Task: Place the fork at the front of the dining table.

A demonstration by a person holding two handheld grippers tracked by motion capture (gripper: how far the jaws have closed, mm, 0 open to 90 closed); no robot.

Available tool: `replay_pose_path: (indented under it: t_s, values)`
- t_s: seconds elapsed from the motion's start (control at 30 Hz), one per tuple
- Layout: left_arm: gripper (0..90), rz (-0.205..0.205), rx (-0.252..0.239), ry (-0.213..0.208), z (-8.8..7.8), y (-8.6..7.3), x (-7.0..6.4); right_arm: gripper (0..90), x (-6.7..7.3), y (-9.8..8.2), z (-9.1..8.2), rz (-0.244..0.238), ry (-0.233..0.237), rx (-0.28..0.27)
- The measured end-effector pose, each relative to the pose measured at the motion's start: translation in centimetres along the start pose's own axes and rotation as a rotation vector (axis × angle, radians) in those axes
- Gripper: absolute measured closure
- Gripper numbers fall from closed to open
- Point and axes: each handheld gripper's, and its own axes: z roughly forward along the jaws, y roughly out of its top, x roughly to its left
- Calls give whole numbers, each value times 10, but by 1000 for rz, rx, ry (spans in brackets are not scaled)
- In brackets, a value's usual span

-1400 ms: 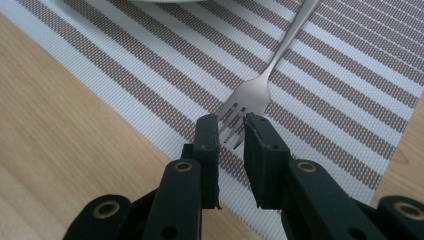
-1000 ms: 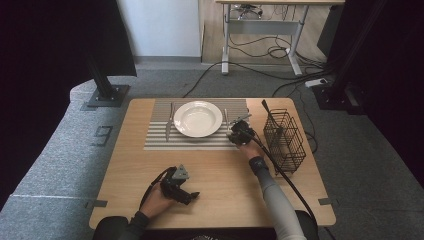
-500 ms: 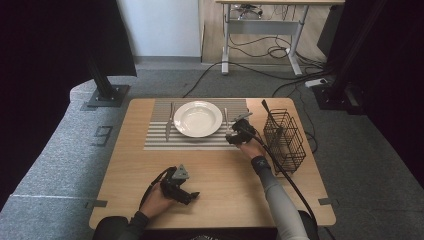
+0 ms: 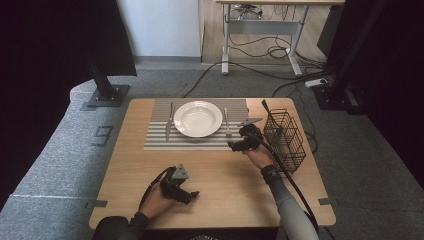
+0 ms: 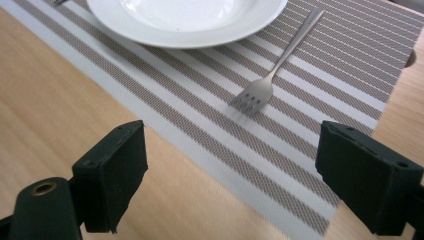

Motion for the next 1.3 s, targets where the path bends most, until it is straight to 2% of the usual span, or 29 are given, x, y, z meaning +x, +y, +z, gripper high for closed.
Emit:
replay_pose_path:
  t_s: [0.27, 0.47, 0.57, 0.6, 0.8, 0.83, 1.07, 1.1, 1.17, 1.3]
  values:
    - [69, -26, -3, 21, -1, -1, 0, 126, 10, -18, -23, 3, 8, -39]
    - [68, -31, -2, 26, -1, -1, 0, 111, 21, -43, -34, -4, 21, -41]
    - [68, -32, -1, 28, -1, -1, 0, 105, 24, -52, -34, -7, 19, -35]
    - [69, -34, -2, 28, -1, -1, 0, 87, 26, -61, -34, -6, 19, -26]
    - [68, -34, -2, 29, -1, -1, 0, 41, 26, -77, -32, -3, 22, -6]
    - [69, -34, -2, 29, -1, -1, 0, 24, 26, -85, -30, -3, 28, 9]
    - [68, -34, -2, 29, -1, -1, 0, 0, 23, -110, -16, 0, 26, 59]
    - [68, -34, -2, 29, -1, -1, 0, 0, 23, -110, -16, 0, 26, 59]
    - [68, -34, -2, 29, -1, -1, 0, 0, 23, -113, -15, 0, 29, 25]
    - [66, -34, -1, 29, -1, -1, 0, 0, 23, -113, -14, -6, 33, 19]
